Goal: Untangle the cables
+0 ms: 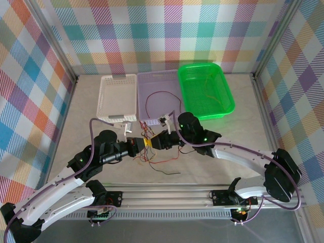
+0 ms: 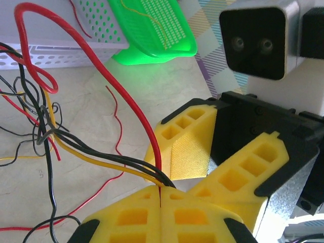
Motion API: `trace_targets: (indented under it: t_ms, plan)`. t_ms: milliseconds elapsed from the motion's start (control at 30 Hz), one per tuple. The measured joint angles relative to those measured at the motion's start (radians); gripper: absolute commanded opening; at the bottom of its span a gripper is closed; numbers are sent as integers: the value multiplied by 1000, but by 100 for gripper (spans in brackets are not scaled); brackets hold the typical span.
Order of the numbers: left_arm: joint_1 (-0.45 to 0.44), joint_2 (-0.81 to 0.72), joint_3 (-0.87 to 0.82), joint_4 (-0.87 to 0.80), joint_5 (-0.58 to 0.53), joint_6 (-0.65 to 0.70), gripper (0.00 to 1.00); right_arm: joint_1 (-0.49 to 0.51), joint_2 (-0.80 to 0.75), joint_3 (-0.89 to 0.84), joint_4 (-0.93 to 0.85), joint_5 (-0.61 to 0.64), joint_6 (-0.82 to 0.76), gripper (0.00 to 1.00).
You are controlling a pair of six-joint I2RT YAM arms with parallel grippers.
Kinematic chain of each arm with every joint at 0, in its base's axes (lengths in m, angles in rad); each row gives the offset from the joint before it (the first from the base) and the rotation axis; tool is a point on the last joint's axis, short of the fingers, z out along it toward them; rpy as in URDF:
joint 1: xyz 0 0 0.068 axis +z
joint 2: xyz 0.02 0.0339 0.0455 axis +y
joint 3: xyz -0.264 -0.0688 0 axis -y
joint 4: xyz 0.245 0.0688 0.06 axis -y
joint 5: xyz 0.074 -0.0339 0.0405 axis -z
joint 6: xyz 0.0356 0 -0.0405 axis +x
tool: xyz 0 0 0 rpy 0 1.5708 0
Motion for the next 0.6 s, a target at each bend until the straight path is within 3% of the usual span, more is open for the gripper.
trace_targets:
  t_ms: [267, 433, 600]
  plan:
    - [1, 2, 0, -36, -25, 2, 0, 0, 35, -3, 52, -28, 30, 0]
    - [1, -2, 31, -86, -32, 23, 0, 0, -5, -3, -7, 4, -1, 0]
    - [1, -17, 73, -143, -32, 49, 0, -51, -156, -9, -115, 62, -34, 0]
